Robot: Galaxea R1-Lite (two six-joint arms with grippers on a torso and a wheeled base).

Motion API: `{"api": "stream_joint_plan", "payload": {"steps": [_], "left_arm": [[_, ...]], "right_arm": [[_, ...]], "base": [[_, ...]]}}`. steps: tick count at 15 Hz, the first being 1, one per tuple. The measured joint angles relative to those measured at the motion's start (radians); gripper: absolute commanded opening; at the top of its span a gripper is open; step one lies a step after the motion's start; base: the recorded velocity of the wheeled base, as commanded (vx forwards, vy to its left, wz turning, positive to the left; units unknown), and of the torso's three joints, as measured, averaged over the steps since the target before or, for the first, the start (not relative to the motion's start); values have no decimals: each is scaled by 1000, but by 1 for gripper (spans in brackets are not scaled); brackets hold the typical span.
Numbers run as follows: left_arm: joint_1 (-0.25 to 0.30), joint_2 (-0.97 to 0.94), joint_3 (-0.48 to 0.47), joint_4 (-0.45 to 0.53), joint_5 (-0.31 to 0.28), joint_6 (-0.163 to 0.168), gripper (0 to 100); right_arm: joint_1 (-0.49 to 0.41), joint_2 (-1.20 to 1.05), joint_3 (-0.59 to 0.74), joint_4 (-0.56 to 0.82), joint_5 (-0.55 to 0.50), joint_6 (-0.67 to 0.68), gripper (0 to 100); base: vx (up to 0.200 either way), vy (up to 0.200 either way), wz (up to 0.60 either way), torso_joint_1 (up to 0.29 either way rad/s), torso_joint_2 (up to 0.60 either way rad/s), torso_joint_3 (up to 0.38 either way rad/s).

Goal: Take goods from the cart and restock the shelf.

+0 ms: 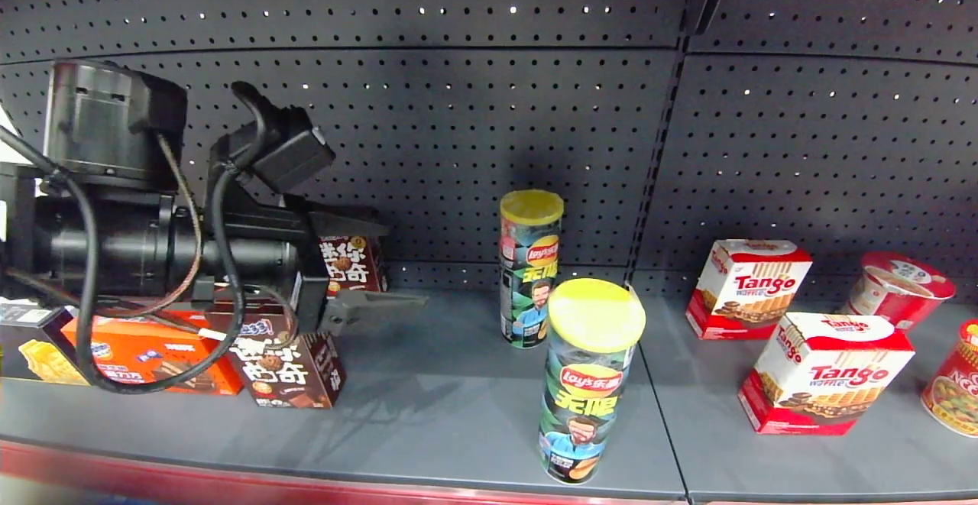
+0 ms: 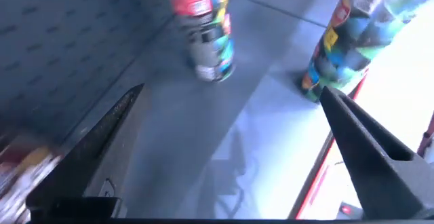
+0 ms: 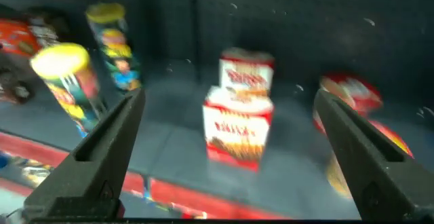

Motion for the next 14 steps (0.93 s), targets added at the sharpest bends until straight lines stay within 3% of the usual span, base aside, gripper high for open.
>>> {"api": "stream_joint_plan", "payload": {"steps": [2, 5, 9, 11, 14], "left_arm": [[6, -81, 52, 0, 92, -3, 100], [9, -213, 143, -10, 251, -10, 100], [10, -308, 230, -143, 352, -55, 100], [9, -332, 277, -189, 362, -60, 100], [11, -355, 320, -205, 380, -74, 100]], "right_arm": [[100, 97, -19, -37, -49, -1, 100], [357, 230, -4, -160, -245, 19, 100], [680, 447, 111, -453, -534, 81, 100], [754, 528, 159, -490, -574, 85, 100], [777, 599, 177, -496, -564, 29, 100]], "base": [[0, 0, 0, 0, 0, 0], [0, 0, 0, 0, 0, 0], [0, 0, 0, 0, 0, 0], [0, 0, 0, 0, 0, 0], [0, 0, 0, 0, 0, 0]]}}
